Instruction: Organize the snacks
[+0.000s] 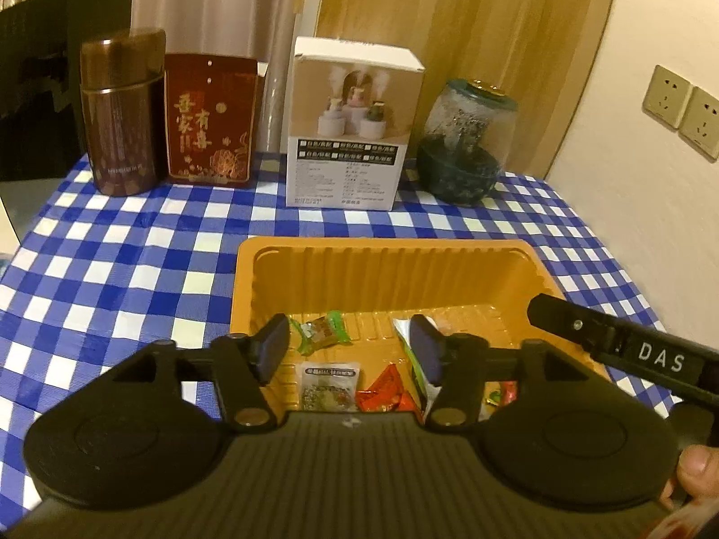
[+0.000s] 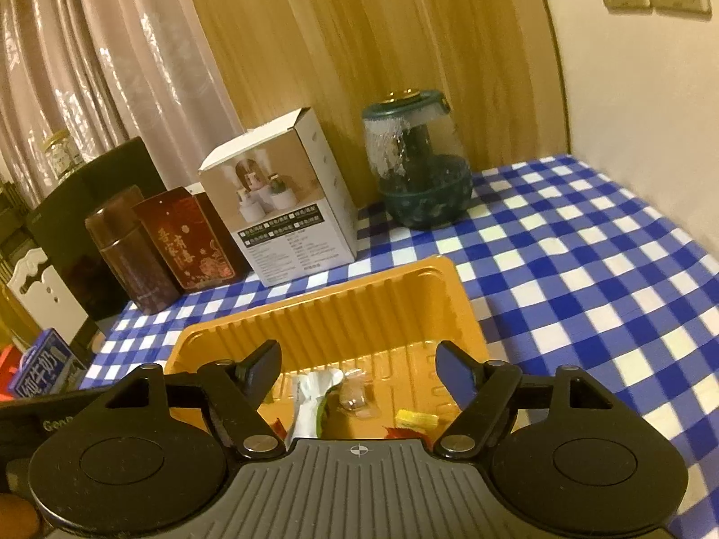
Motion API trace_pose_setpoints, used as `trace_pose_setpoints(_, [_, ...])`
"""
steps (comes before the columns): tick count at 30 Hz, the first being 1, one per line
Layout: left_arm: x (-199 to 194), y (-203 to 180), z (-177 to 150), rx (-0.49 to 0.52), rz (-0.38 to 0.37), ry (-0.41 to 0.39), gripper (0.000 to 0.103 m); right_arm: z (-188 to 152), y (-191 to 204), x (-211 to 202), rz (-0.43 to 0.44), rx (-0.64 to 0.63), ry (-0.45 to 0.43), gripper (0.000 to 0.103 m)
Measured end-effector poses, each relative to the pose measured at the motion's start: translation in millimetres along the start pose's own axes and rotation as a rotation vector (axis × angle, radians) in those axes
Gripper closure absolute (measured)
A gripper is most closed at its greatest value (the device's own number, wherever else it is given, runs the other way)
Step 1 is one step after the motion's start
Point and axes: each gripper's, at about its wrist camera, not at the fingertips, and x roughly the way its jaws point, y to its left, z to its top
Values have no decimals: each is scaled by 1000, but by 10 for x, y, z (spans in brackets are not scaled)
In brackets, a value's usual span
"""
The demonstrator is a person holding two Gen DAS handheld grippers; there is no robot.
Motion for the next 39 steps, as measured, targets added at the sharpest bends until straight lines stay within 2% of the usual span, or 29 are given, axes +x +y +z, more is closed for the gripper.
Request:
trace_pose_setpoints(1, [-40, -10, -6, 7, 3, -5, 35, -5, -3, -30, -4, -4, -3, 26])
trace_pose_setpoints(8, [-334, -18, -127, 40, 35, -22, 19, -49, -27, -326, -39, -8, -24, 21])
trace_pose_setpoints(10, [-433, -14, -170, 44, 41, -26, 9, -71, -18, -391, -37, -17, -20, 21])
trace_pose_setpoints(15, [-703, 0, -298, 42, 70, -46, 0, -167, 9, -629, -47, -8, -17, 20])
trace_pose_setpoints(22, [-1084, -9, -466, 32, 97, -32, 0, -326, 135, -996, -58, -63, -18, 18])
trace_pose_setpoints(30, [-1660, -100, -623, 28, 129, -69, 0, -426, 208, -1477, -63, -61, -2, 17])
trace_pose_setpoints(39, [-2306, -162, -795, 13, 126, -69, 0, -513, 414, -2046, -49, -75, 22, 17])
